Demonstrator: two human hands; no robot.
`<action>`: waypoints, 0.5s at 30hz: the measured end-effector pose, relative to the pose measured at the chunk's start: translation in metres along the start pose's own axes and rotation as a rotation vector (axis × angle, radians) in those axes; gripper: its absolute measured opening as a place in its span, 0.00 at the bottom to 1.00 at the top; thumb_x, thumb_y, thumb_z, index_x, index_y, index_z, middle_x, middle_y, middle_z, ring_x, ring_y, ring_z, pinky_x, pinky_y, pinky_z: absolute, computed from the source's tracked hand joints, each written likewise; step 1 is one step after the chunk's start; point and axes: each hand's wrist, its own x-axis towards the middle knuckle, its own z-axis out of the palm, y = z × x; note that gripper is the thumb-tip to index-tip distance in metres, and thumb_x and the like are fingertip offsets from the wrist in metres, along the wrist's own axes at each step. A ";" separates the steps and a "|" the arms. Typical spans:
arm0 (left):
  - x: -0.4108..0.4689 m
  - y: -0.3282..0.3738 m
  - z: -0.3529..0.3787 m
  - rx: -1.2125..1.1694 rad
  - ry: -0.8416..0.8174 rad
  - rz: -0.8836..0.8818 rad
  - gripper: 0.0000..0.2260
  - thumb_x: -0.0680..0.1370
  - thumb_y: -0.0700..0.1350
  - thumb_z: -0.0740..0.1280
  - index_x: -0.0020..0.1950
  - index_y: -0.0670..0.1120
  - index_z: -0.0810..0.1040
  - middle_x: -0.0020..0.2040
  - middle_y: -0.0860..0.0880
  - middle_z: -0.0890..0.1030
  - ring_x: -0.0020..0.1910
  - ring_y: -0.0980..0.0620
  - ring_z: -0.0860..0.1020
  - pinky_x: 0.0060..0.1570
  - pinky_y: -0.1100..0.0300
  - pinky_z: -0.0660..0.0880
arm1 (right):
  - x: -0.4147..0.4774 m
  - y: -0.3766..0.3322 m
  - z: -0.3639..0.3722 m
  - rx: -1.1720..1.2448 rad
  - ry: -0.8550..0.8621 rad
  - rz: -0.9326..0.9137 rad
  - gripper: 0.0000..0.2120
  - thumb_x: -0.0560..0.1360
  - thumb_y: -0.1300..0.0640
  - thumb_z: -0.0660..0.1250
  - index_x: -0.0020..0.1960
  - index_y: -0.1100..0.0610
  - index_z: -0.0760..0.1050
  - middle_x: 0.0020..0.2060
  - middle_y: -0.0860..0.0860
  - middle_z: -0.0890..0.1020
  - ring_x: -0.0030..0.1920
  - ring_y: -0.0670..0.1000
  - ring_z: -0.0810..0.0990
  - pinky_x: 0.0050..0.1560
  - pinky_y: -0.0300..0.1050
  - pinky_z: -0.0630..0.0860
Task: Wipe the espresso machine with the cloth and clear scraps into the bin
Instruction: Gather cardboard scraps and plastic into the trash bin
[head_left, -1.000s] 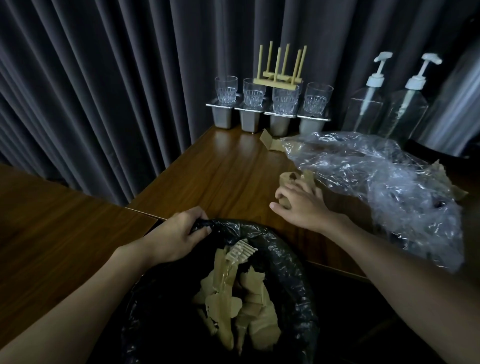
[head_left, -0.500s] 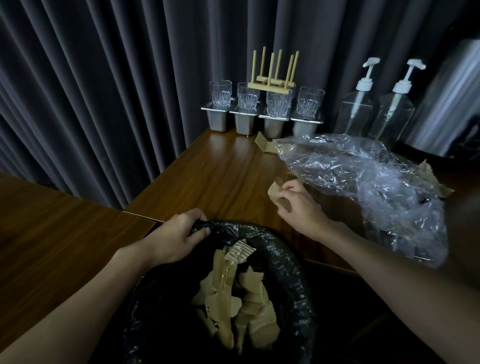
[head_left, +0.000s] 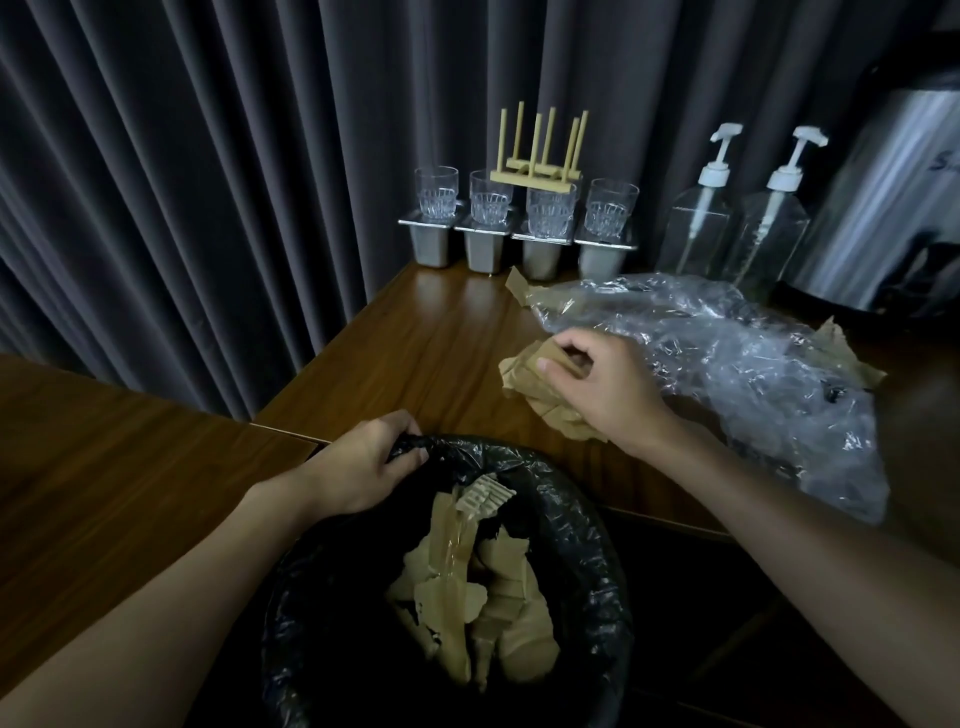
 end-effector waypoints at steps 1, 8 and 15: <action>0.000 0.000 0.000 -0.003 0.002 -0.002 0.02 0.80 0.47 0.66 0.51 0.50 0.75 0.44 0.49 0.81 0.40 0.55 0.80 0.40 0.56 0.78 | -0.003 -0.005 0.000 0.036 -0.020 0.001 0.02 0.74 0.58 0.70 0.44 0.57 0.81 0.35 0.49 0.82 0.34 0.48 0.79 0.36 0.52 0.77; -0.001 0.003 -0.001 -0.013 -0.016 -0.010 0.05 0.81 0.47 0.65 0.53 0.47 0.75 0.46 0.48 0.81 0.42 0.53 0.80 0.40 0.59 0.76 | -0.023 -0.048 -0.004 0.333 -0.256 0.038 0.04 0.76 0.63 0.69 0.49 0.62 0.81 0.42 0.56 0.83 0.44 0.54 0.82 0.48 0.54 0.80; -0.003 0.006 -0.001 -0.040 -0.016 -0.023 0.04 0.81 0.46 0.65 0.53 0.47 0.75 0.47 0.46 0.81 0.43 0.51 0.80 0.41 0.56 0.78 | -0.027 -0.039 0.000 0.165 -0.255 0.030 0.05 0.78 0.58 0.67 0.50 0.57 0.81 0.40 0.46 0.82 0.42 0.42 0.80 0.42 0.35 0.75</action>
